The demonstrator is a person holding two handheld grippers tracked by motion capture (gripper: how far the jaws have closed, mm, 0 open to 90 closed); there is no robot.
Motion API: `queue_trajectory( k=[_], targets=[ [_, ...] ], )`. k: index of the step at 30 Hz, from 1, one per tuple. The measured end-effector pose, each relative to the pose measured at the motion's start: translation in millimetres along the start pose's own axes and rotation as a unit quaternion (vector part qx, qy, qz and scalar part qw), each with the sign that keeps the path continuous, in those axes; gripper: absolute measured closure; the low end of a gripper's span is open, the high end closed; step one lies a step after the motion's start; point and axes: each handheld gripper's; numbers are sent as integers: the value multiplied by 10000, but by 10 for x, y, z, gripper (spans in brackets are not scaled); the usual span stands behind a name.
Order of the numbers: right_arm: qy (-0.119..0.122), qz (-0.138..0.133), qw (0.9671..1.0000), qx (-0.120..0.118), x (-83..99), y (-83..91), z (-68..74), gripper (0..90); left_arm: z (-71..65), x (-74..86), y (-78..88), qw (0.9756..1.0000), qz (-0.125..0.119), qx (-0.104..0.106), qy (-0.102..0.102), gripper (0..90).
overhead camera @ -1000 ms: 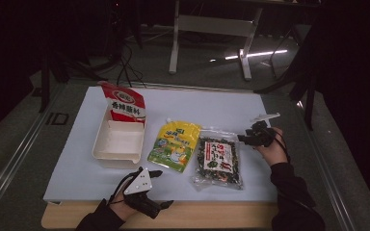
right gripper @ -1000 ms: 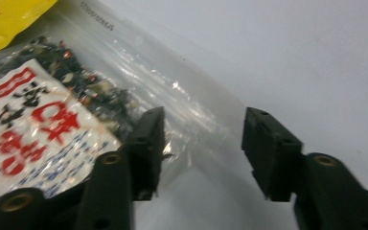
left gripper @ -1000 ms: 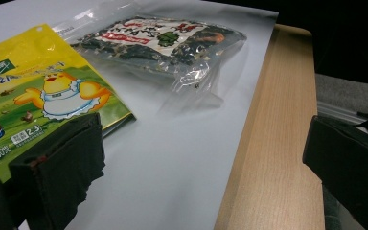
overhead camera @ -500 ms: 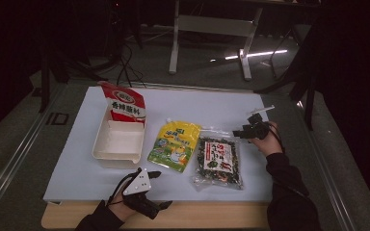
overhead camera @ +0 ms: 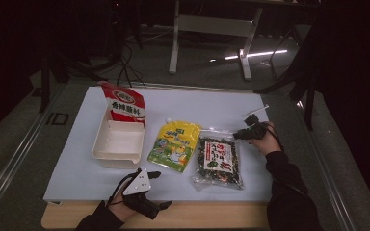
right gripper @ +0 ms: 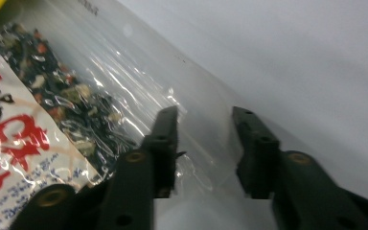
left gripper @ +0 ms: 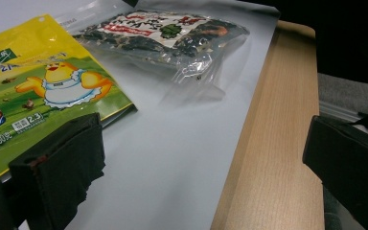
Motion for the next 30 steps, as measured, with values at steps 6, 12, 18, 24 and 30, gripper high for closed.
queue_trajectory(
  k=[6,12,18,24,30],
  targets=[
    [276,114,9995,123,-21,72,78,888,-12,1,-9,10000,14,17,-14,17],
    [566,34,9979,304,-35,187,175,895,-4,-7,0,10000,2,9,-15,17],
    [680,-177,9964,473,-39,370,204,897,1,-9,-5,10000,8,4,-9,17],
    [843,-296,9937,671,-33,566,259,898,6,-13,-11,10000,1,16,19,17],
    [1021,-584,9898,807,-39,834,350,899,20,-18,-11,10000,4,-2,37,17]
  ],
)
Point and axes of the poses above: each handheld gripper's, and its own axes: y roughly backward along the jaws, x roughly out of its underside, z roughly to its left
